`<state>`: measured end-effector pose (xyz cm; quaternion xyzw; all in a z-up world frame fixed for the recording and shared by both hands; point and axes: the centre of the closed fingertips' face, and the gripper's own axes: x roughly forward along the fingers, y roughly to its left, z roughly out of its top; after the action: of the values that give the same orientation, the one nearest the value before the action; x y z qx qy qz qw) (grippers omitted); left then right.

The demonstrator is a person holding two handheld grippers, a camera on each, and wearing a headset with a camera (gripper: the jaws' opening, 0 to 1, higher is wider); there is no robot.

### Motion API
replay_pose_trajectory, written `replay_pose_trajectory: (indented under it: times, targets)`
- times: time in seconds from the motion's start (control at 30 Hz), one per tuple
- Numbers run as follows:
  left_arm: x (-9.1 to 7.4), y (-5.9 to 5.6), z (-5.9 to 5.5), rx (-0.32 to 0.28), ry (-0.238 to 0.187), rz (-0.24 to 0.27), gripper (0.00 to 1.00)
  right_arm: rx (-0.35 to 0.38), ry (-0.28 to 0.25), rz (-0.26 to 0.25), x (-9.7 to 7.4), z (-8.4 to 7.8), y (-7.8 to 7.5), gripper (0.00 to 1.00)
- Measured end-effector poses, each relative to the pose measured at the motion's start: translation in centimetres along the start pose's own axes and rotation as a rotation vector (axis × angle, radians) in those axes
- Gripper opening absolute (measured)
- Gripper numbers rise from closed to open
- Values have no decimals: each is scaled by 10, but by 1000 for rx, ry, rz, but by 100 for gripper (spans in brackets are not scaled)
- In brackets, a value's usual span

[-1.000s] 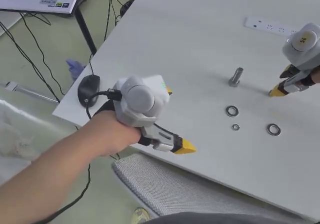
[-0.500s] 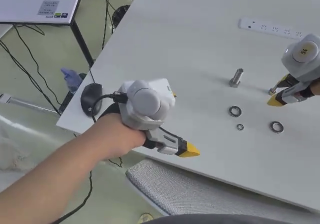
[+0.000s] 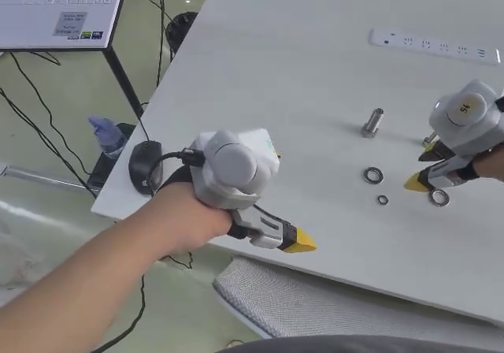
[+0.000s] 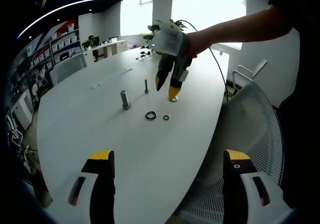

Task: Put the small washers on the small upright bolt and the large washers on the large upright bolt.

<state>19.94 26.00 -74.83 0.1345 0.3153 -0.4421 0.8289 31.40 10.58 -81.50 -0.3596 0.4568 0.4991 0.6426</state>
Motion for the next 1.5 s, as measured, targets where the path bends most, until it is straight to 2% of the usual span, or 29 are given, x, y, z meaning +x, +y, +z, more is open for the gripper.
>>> replay_pose_trajectory:
  times: [0.17, 0.27, 0.4, 0.6, 0.87, 1.23, 1.5]
  targets:
    - [3, 0, 2, 7, -7, -11, 90, 2, -3, 21, 7, 2, 18, 39]
    - [5, -1, 3, -6, -19, -14, 90, -1, 15, 36, 13, -1, 29, 39]
    - [6, -3, 4, -16, -33, -17, 89, 0, 21, 46, 18, 0, 36, 39]
    - [4, -7, 1, -10, -34, -30, 89, 17, 3, 36, 26, 7, 33, 39]
    - [4, -7, -6, -15, -25, -42, 88, 8, 27, 22, 42, 2, 32, 37]
    - [6, -7, -5, -8, -15, -63, 86, 30, 30, 3, 52, -4, 30, 35]
    - [7, -8, -5, 1, -12, -72, 85, 19, 36, 0, 54, -5, 33, 35]
